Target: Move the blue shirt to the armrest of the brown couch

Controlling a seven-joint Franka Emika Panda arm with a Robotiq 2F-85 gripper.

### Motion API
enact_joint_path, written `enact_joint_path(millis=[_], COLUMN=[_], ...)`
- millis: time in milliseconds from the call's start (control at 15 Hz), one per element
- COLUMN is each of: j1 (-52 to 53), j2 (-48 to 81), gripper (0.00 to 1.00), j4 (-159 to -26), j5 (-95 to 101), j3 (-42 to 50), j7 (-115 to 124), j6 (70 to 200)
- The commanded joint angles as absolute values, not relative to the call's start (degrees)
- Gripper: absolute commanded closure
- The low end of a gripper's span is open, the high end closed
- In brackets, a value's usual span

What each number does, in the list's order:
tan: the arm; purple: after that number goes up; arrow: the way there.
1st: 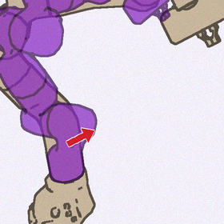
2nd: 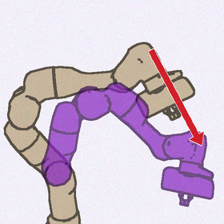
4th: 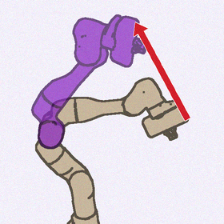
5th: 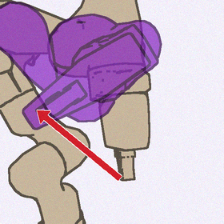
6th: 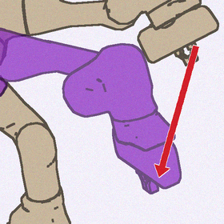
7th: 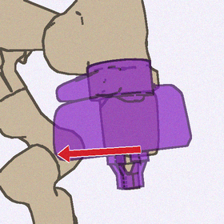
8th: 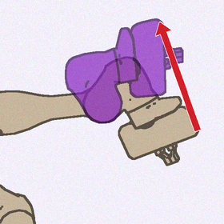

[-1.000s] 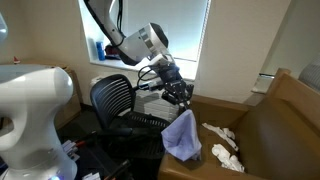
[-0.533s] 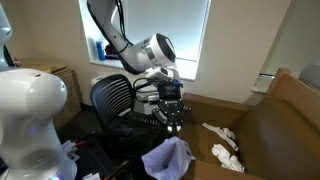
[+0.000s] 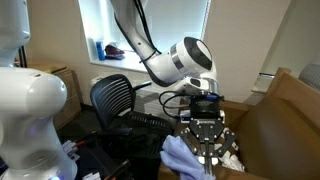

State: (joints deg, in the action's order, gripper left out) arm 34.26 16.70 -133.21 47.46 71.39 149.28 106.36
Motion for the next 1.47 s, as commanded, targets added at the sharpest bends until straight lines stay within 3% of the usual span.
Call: enact_joint_path(millis=[0,467,733,867,1400], j1=[35.5,47.1,45.1,40.2,13.8], j2=[18.5,29.9,38.3,38.8,35.8], gripper=[0.99,1.0,1.0,1.0,1.0], j4=[-132.5,-124.6,-117.6,-114.5,-112.1], j5=[46.4,39.1,29.3,25.3,25.2], j3=[72.2,88.5,91.4,87.4,57.9], j7=[149.3,149.5,149.4,149.3,146.1], j6=[106.4,119.5,121.7,119.1,107.0])
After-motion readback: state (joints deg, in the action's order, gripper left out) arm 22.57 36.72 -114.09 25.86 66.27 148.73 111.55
